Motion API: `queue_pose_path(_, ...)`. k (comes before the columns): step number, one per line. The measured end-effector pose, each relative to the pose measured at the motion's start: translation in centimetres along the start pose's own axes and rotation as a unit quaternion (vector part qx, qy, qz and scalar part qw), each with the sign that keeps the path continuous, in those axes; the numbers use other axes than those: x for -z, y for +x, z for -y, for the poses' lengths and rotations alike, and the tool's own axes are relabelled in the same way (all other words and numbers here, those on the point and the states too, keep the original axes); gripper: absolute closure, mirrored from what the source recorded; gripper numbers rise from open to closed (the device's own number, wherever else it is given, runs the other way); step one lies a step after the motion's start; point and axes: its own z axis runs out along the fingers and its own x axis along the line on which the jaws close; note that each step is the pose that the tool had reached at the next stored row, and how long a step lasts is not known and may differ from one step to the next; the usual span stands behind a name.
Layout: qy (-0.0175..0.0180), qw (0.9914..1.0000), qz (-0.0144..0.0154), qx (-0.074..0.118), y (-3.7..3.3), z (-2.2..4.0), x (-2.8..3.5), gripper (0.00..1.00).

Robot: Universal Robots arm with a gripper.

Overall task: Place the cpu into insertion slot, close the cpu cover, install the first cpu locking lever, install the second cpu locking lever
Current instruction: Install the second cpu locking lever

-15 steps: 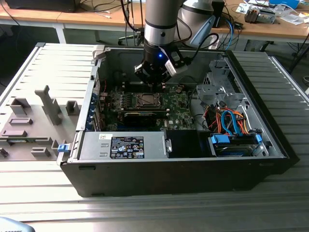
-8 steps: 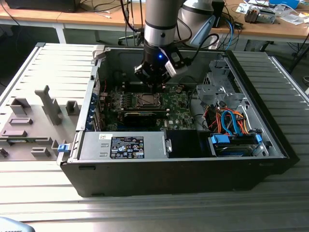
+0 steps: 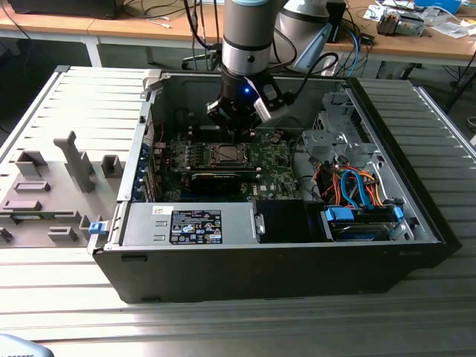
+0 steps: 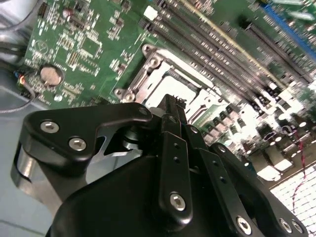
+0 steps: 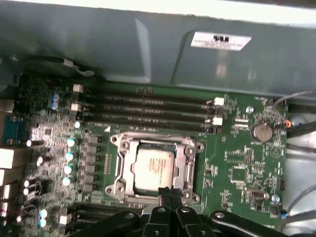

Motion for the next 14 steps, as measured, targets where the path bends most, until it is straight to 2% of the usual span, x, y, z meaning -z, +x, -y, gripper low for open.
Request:
queue_pose_path(1,-0.0097,0.99995,0.0010,0.000,0.01,0.04,-0.01,0.89)
queue_pose_path(4,-0.0318,0.99949,0.0032,0.000,0.04,0.12,-0.01,0.89)
queue_pose_path(5,-0.0473,0.99887,0.0048,0.000,0.06,0.17,-0.02,0.89)
queue_pose_path(6,-0.0577,0.99832,0.0059,0.000,0.06,0.19,-0.03,0.89)
queue_pose_path(8,-0.0723,0.99736,0.0073,0.000,0.07,0.21,-0.04,0.89)
queue_pose_path(9,-0.0815,0.99664,0.0083,0.000,0.07,0.22,-0.06,0.89)
queue_pose_path(10,-0.0842,0.99641,0.0086,0.000,0.08,0.26,-0.07,0.89)
queue_pose_path(14,-0.0844,0.99639,0.0086,0.000,0.16,0.93,-0.06,0.89)
